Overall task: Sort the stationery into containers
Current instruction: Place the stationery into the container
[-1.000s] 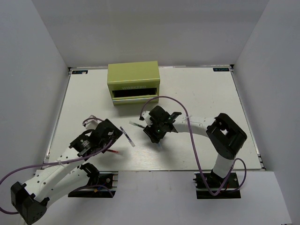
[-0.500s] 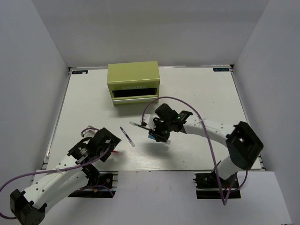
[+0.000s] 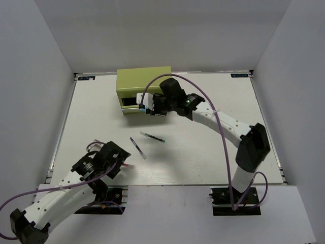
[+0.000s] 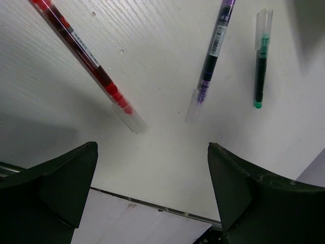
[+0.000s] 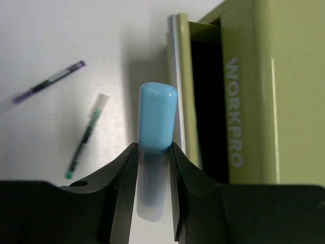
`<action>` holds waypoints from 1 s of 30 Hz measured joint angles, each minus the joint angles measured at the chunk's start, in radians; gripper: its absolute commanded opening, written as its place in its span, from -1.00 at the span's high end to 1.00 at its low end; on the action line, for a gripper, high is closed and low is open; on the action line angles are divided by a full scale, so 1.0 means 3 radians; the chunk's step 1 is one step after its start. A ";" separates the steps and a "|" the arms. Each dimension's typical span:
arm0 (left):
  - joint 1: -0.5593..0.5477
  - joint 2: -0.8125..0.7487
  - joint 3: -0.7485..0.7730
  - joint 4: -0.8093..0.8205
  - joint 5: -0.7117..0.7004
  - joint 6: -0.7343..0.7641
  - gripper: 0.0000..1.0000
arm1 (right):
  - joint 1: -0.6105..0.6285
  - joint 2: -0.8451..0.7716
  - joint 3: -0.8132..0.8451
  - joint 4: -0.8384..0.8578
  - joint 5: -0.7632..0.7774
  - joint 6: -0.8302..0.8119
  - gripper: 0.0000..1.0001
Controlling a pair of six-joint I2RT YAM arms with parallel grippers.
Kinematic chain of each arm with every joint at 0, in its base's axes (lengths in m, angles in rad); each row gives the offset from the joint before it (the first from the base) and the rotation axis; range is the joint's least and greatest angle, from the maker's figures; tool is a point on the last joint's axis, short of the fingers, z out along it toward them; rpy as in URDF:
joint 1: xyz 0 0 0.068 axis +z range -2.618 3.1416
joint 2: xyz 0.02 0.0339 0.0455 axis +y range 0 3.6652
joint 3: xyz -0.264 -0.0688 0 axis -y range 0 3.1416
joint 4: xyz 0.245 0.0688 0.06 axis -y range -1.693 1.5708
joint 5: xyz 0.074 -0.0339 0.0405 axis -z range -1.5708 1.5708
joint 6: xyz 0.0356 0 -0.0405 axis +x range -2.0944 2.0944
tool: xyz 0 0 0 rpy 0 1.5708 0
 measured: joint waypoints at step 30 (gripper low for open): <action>0.0000 -0.0271 -0.0064 -0.0104 0.0048 -0.0081 -0.99 | -0.0252 0.0928 0.0703 0.0340 0.0132 -0.0670 0.05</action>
